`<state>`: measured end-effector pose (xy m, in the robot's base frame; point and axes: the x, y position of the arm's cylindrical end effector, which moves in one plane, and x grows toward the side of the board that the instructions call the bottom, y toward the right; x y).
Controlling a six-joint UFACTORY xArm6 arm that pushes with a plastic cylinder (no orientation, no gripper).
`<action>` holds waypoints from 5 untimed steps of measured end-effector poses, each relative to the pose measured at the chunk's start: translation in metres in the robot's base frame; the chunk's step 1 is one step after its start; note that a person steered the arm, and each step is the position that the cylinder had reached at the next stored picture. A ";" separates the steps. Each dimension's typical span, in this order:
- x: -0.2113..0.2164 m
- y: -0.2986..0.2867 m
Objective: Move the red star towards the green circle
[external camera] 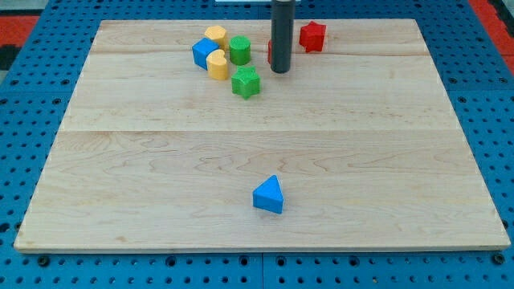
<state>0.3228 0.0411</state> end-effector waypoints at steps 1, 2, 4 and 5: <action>0.048 -0.005; 0.091 -0.024; 0.054 -0.073; 0.030 -0.073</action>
<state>0.3525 -0.0320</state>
